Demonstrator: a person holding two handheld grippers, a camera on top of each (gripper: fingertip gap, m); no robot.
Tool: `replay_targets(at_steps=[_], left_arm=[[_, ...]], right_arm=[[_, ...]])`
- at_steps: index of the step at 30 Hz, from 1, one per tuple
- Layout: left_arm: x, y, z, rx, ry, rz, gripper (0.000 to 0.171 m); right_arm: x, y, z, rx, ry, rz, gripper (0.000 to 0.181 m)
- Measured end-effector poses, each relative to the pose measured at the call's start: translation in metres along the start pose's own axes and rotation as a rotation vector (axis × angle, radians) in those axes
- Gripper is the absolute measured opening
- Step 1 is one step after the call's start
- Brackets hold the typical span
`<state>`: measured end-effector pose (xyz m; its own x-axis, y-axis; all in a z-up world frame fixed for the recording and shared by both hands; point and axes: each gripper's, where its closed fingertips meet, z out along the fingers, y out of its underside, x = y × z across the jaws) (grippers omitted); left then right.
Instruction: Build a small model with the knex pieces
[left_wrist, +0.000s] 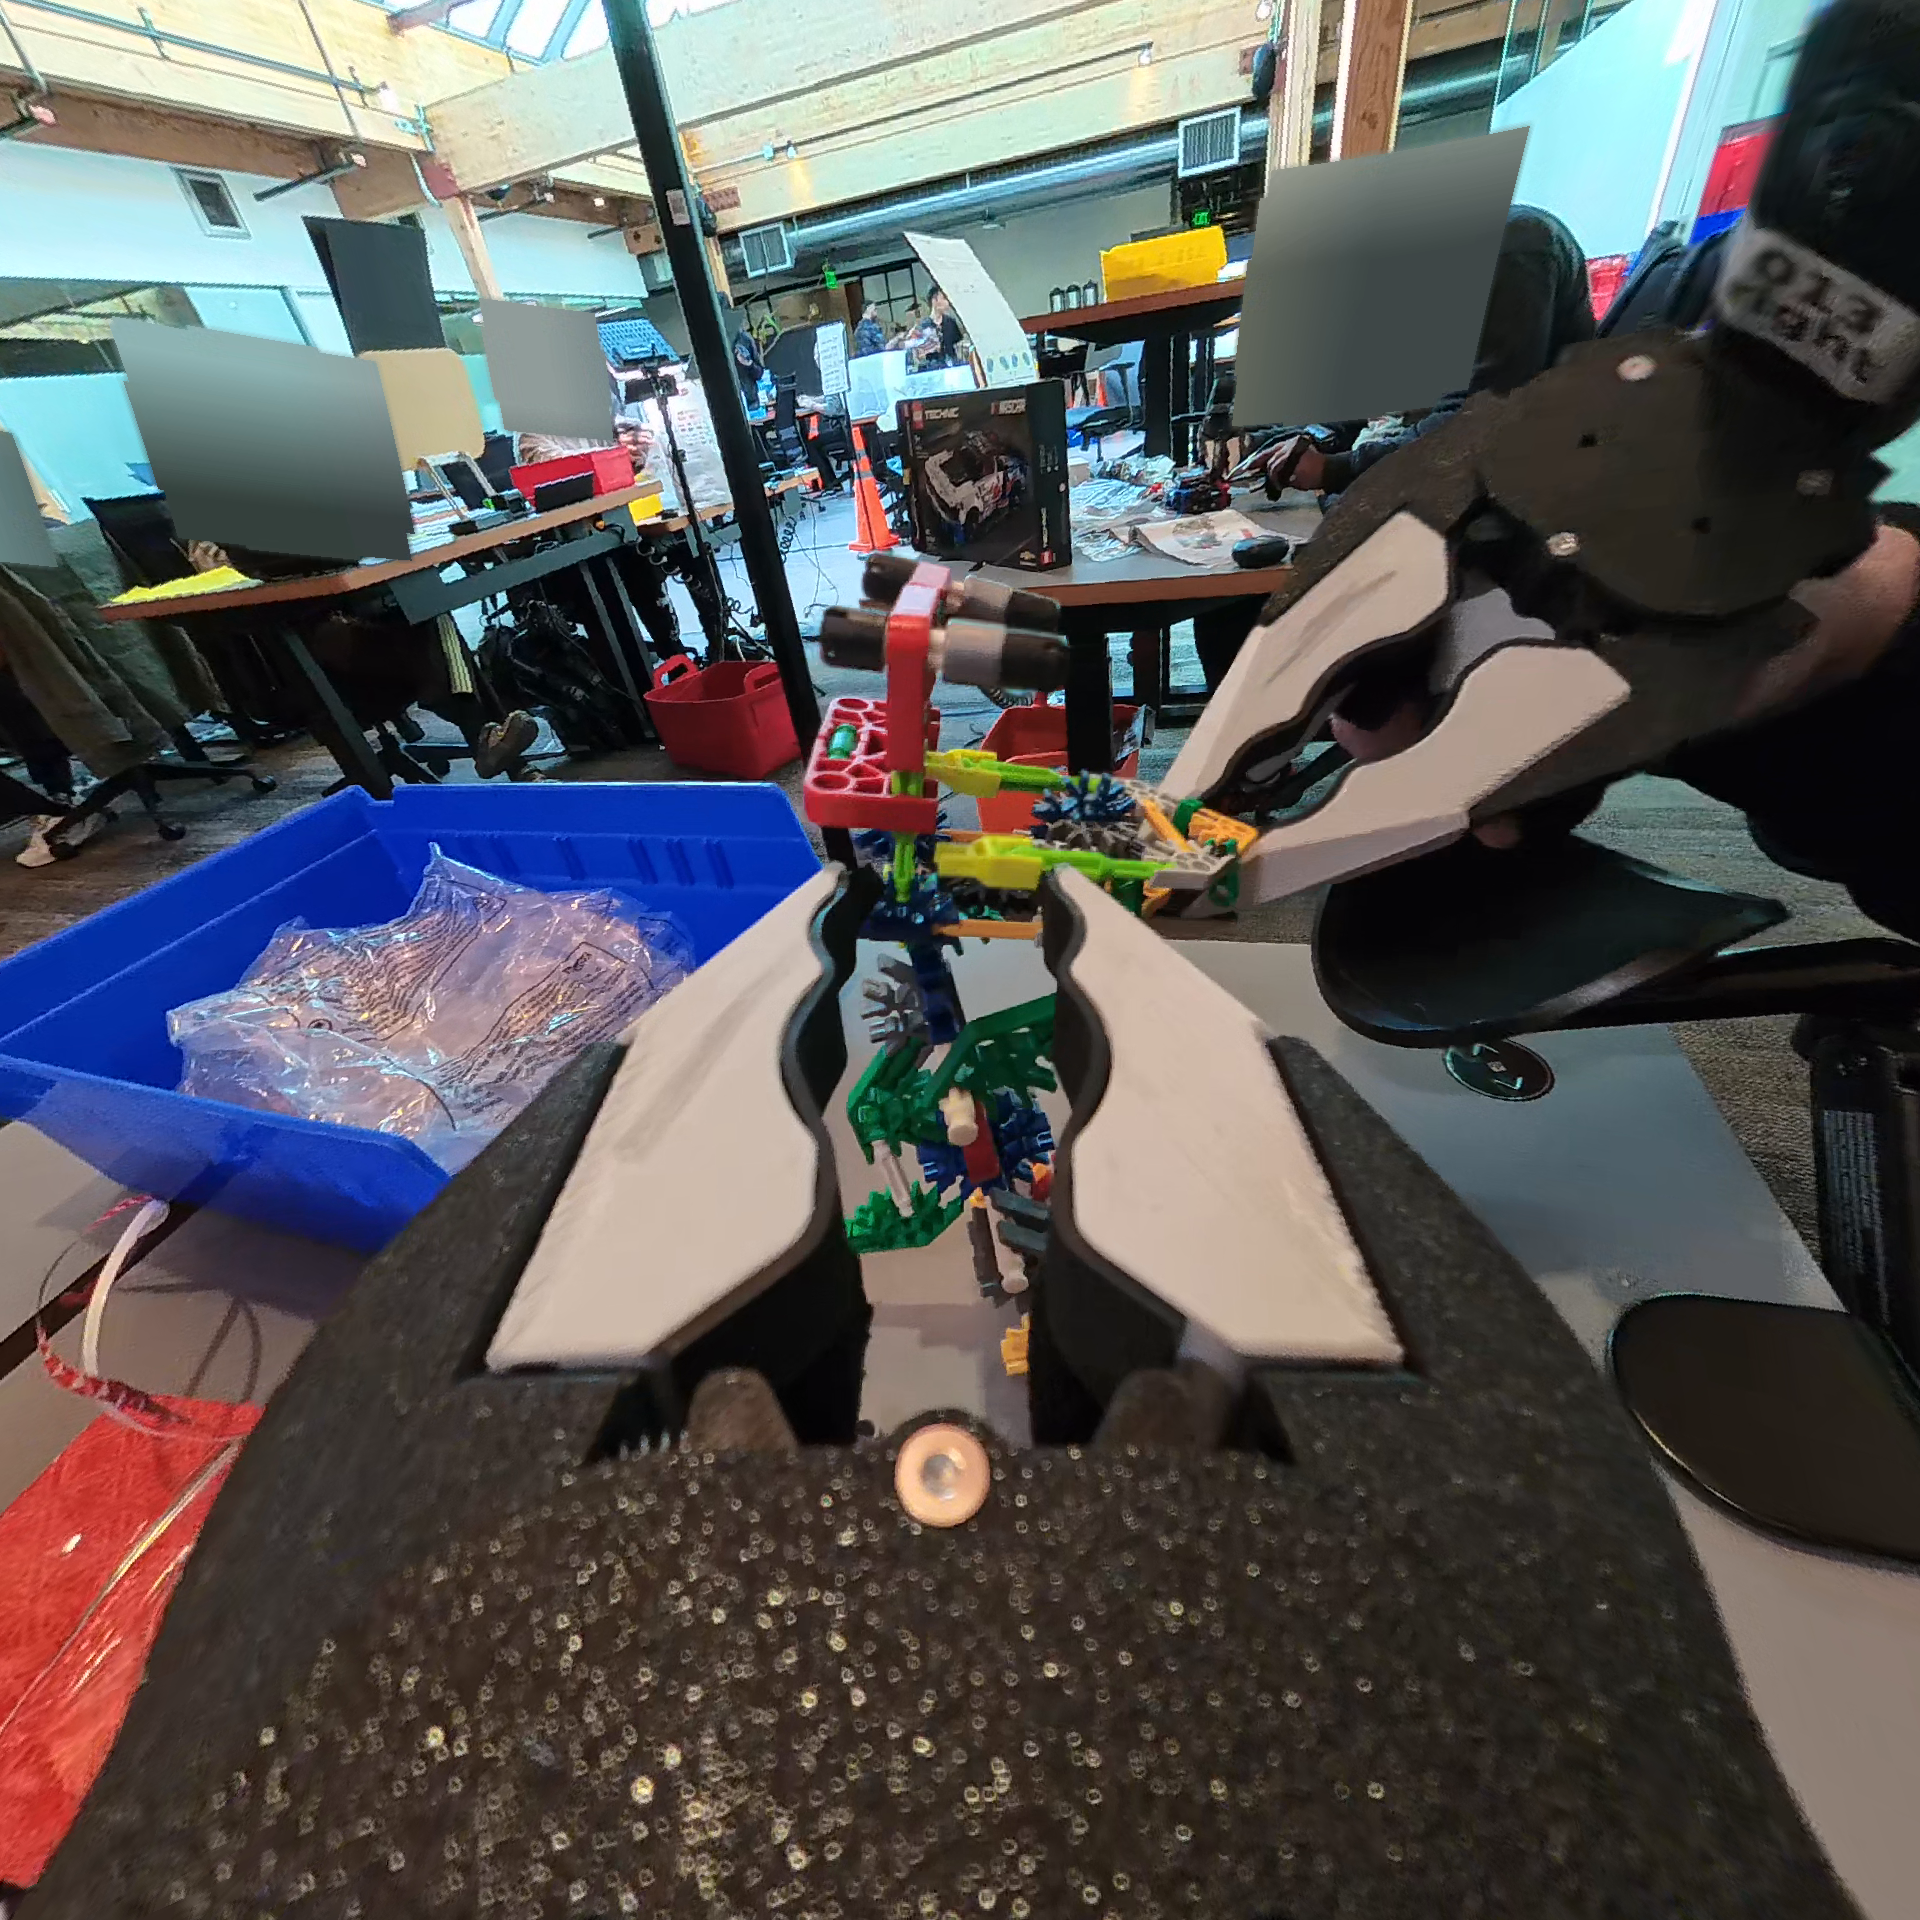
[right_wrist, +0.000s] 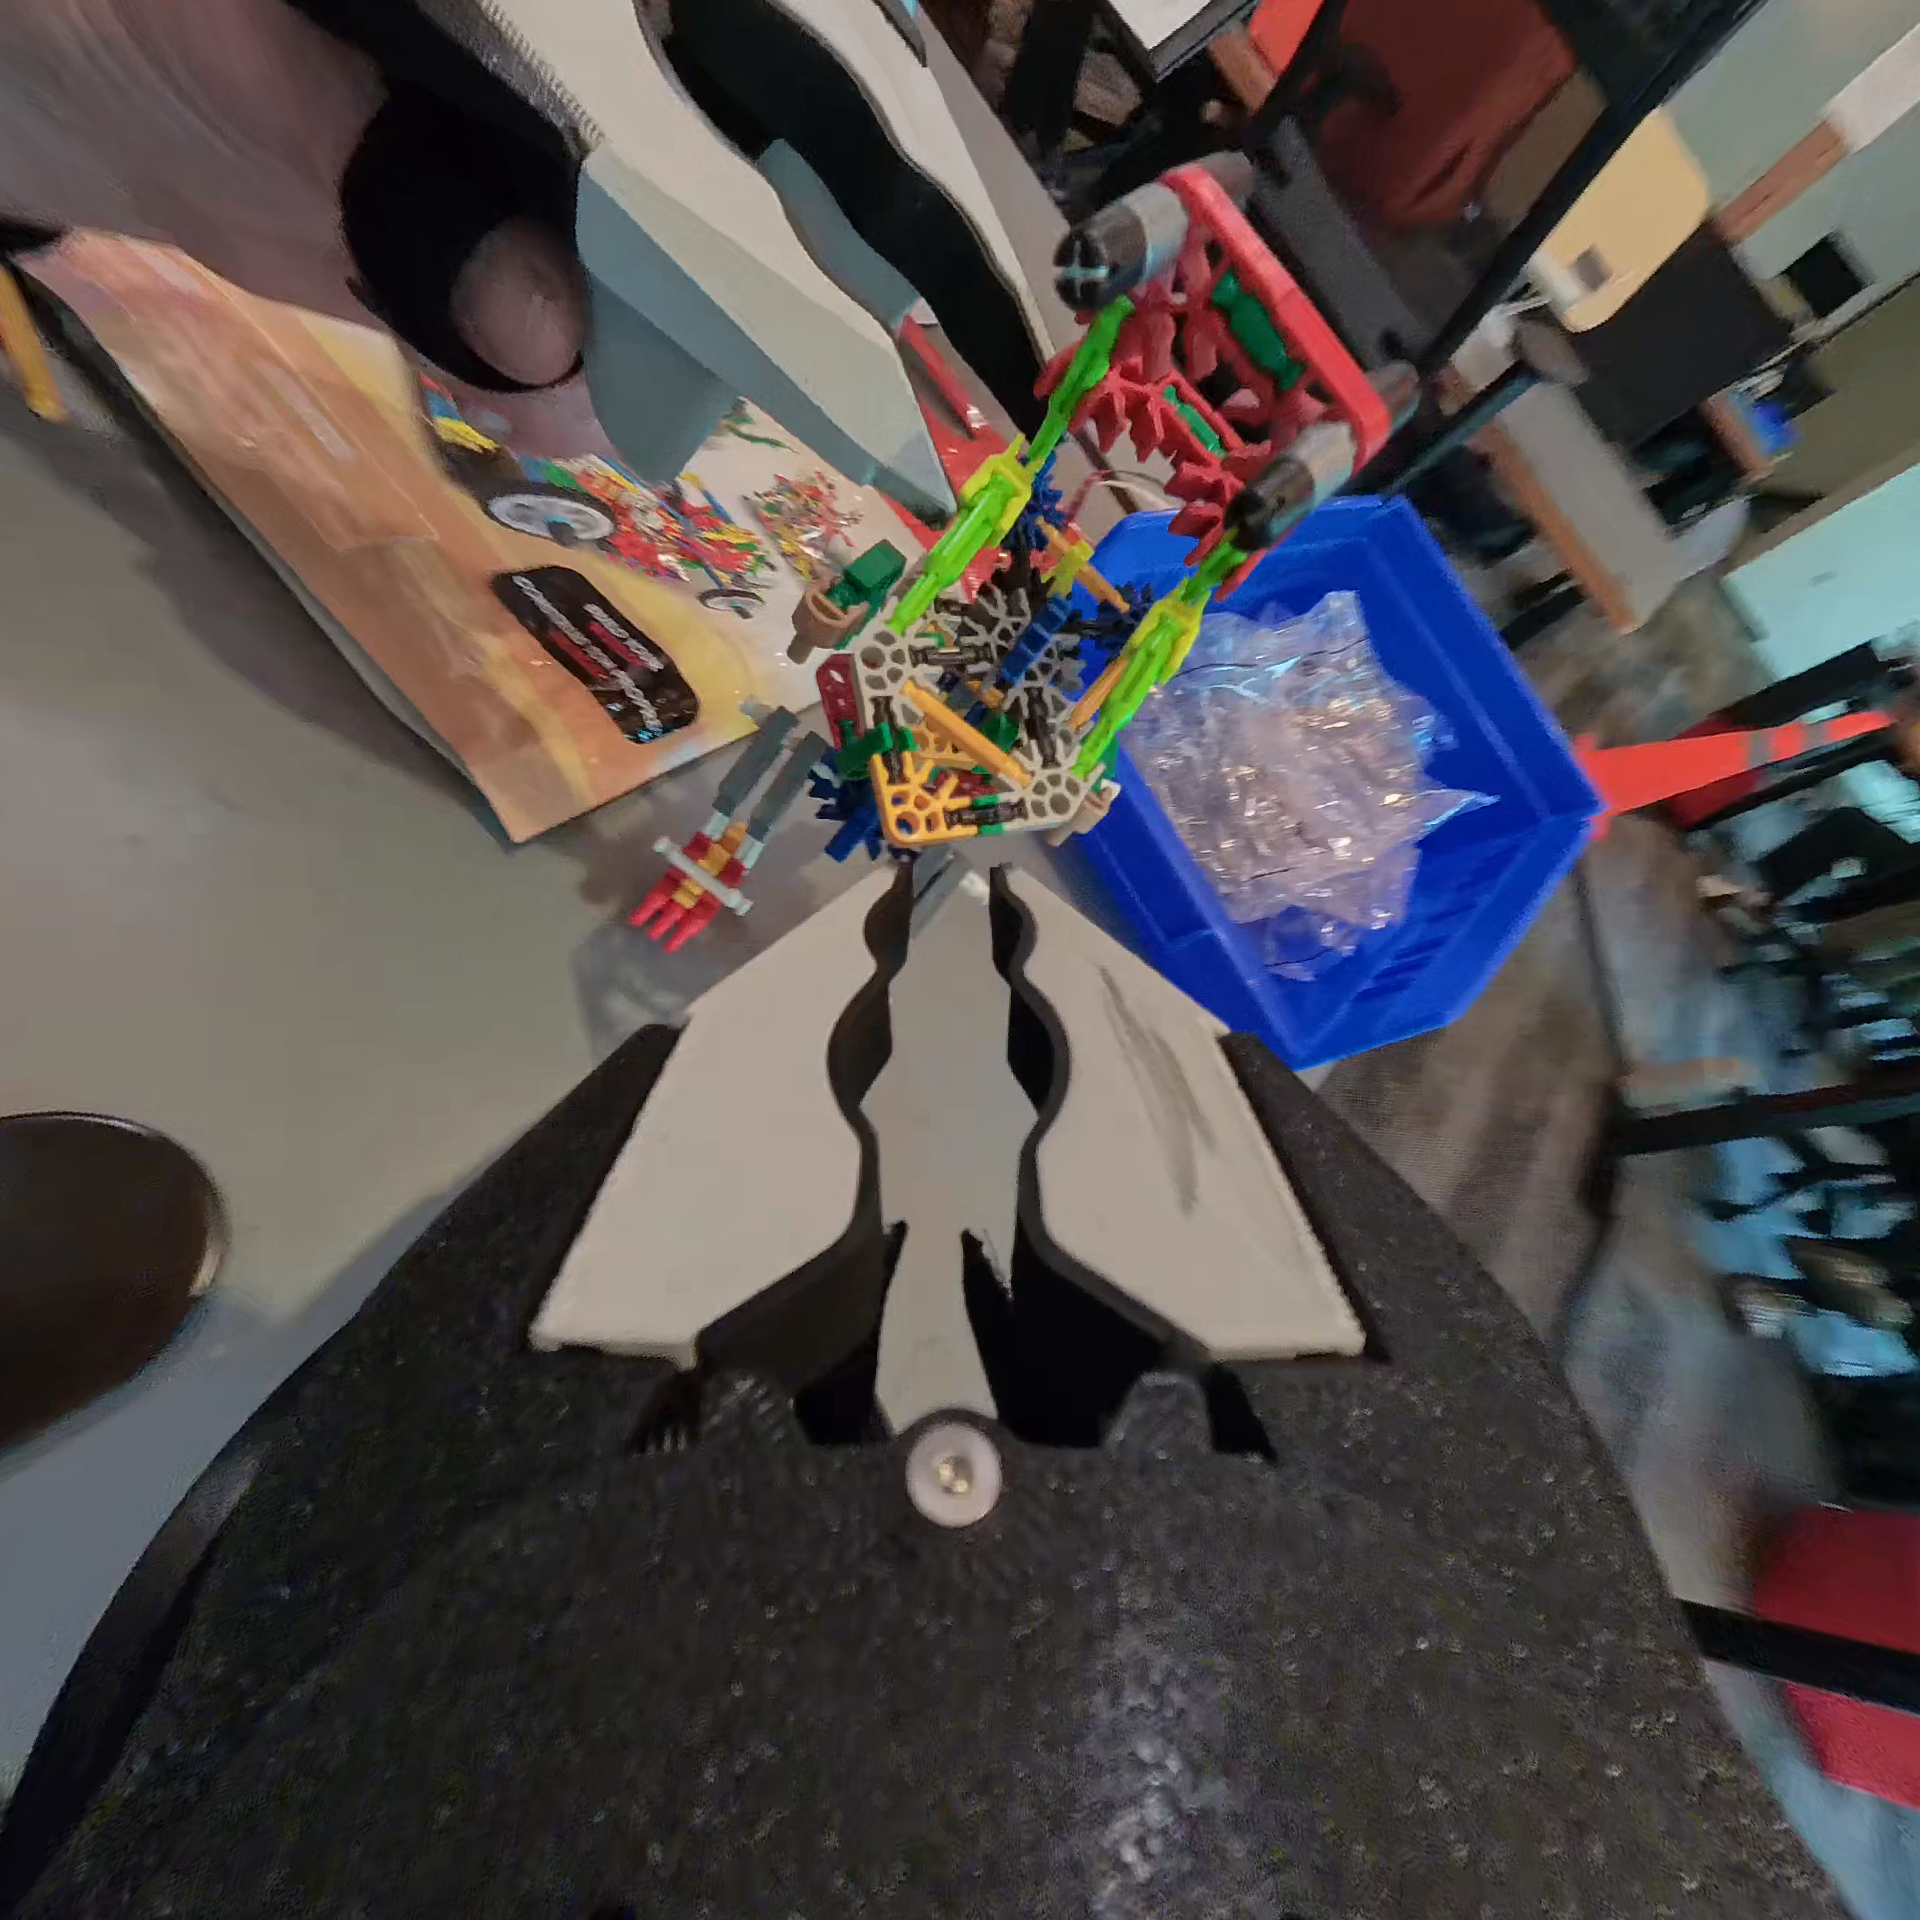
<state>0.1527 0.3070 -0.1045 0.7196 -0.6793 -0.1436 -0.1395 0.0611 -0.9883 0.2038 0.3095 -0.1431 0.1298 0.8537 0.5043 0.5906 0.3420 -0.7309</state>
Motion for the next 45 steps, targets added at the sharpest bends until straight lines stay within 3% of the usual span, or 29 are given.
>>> replay_targets(at_steps=[11, 16, 24, 36, 45], left_arm=[[0.000, 0.000, 0.001, 0.000, -0.003, 0.000, 0.034], [0.000, 0.000, 0.001, 0.002, -0.004, 0.004, 0.033], [0.001, 0.000, 0.001, 0.002, -0.003, 0.004, 0.033], [0.003, 0.000, 0.000, 0.002, 0.012, 0.015, 0.035], [-0.001, -0.003, -0.004, 0.004, 0.045, 0.011, 0.040]], right_arm=[[0.001, -0.017, -0.021, 0.173, -0.338, 0.398, 0.030], [0.002, -0.024, -0.024, 0.212, -0.462, 0.539, 0.024], [0.004, -0.014, -0.009, 0.111, -0.501, 0.628, 0.034], [0.003, -0.029, -0.013, 0.191, -0.583, 0.679, 0.009], [-0.001, -0.030, -0.018, 0.190, -0.566, 0.672, 0.009]])
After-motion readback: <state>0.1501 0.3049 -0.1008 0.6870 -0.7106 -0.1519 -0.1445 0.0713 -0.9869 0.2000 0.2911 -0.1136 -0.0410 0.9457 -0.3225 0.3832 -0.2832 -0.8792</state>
